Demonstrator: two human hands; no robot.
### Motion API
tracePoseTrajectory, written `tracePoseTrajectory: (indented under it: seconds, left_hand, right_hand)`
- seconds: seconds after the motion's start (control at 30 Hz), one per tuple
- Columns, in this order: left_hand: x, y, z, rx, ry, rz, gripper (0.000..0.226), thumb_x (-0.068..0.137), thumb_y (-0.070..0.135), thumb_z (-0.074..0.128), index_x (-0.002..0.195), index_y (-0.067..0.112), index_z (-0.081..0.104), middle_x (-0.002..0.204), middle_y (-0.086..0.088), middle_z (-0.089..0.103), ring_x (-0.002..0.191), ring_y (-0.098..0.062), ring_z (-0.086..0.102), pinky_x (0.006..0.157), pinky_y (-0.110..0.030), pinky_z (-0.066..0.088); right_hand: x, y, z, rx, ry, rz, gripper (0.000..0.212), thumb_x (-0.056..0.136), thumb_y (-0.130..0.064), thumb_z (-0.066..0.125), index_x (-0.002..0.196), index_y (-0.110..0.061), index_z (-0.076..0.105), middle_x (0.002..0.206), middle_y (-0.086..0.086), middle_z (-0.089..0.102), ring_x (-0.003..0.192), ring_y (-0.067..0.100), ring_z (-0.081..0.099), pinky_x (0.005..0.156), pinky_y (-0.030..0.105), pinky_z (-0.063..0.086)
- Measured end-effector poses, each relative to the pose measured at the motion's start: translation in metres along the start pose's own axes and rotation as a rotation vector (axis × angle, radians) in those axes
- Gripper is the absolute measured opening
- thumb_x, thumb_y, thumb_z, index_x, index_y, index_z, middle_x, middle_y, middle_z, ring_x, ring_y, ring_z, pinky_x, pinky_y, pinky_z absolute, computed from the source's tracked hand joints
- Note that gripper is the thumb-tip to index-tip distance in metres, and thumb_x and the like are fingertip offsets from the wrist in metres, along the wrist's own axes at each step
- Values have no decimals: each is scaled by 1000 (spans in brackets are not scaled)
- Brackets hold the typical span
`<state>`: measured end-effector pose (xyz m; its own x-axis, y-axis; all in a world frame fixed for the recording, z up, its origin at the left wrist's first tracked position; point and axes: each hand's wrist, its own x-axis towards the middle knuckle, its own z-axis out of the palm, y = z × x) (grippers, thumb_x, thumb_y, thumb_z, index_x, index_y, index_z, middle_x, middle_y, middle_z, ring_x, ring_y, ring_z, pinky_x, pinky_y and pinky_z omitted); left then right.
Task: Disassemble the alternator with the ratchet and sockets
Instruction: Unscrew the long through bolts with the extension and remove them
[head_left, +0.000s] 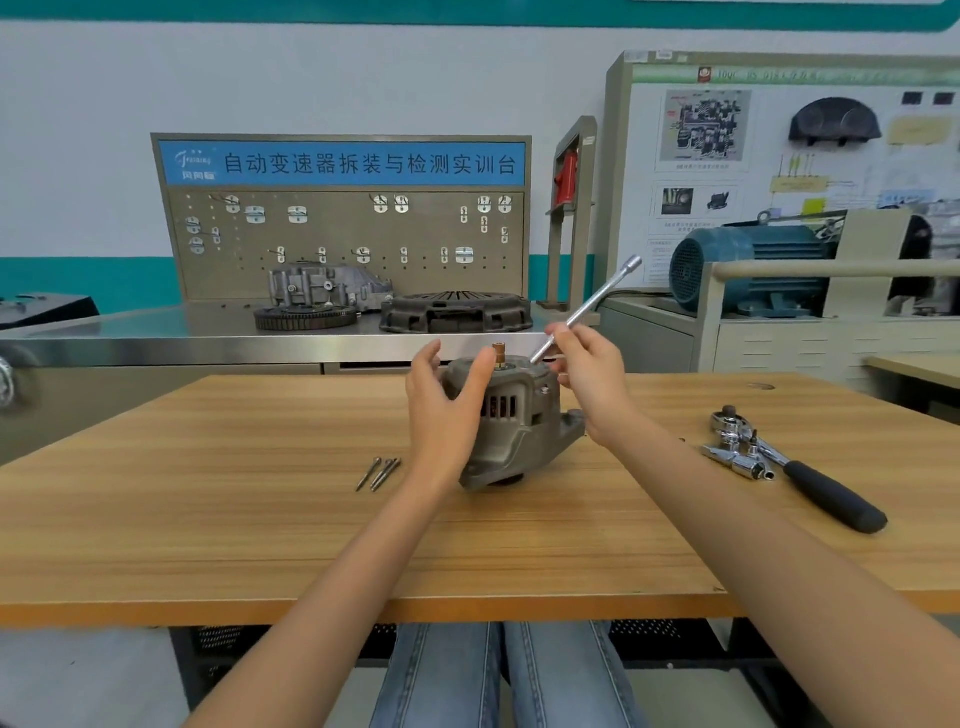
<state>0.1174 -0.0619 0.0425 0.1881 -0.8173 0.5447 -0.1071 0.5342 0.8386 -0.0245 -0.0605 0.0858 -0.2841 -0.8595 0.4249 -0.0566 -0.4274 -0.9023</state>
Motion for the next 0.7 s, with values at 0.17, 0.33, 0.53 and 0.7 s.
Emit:
tracePoseTrajectory:
  seconds: [0.17, 0.33, 0.53, 0.7]
  left_hand:
    - [0, -6, 4, 61, 98, 73, 44, 86, 58, 56, 113, 23, 54, 109, 10, 58, 101, -3, 53, 76, -13, 37]
    - [13, -13, -6, 28, 87, 147, 18, 93, 44, 53, 88, 27, 57, 87, 9, 63, 77, 10, 56, 65, -6, 41]
    - [44, -27, -22, -186, -55, -64, 38, 100, 37, 36, 86, 18, 66, 94, -3, 72, 98, -21, 64, 88, -34, 50]
    - [65, -33, -36, -427, -109, -292, 38, 101, 30, 37, 91, 10, 67, 87, -5, 75, 89, -18, 69, 73, -25, 55]
  right_hand:
    - [-6, 14, -5, -30, -38, -35, 19, 99, -22, 45, 93, -20, 63, 78, -3, 59, 67, 6, 53, 68, 20, 46]
    - [-7, 14, -9, -18, -57, -14, 23, 100, -20, 42, 105, -11, 62, 75, 1, 61, 61, 5, 55, 62, 16, 50]
    - [-12, 8, 0, -257, -180, -168, 20, 99, -18, 44, 101, -14, 63, 78, 2, 62, 62, 7, 56, 60, 18, 47]
    - [-16, 1, 17, -436, -249, -329, 25, 98, -21, 46, 102, -7, 67, 92, 20, 66, 74, 24, 56, 68, 36, 47]
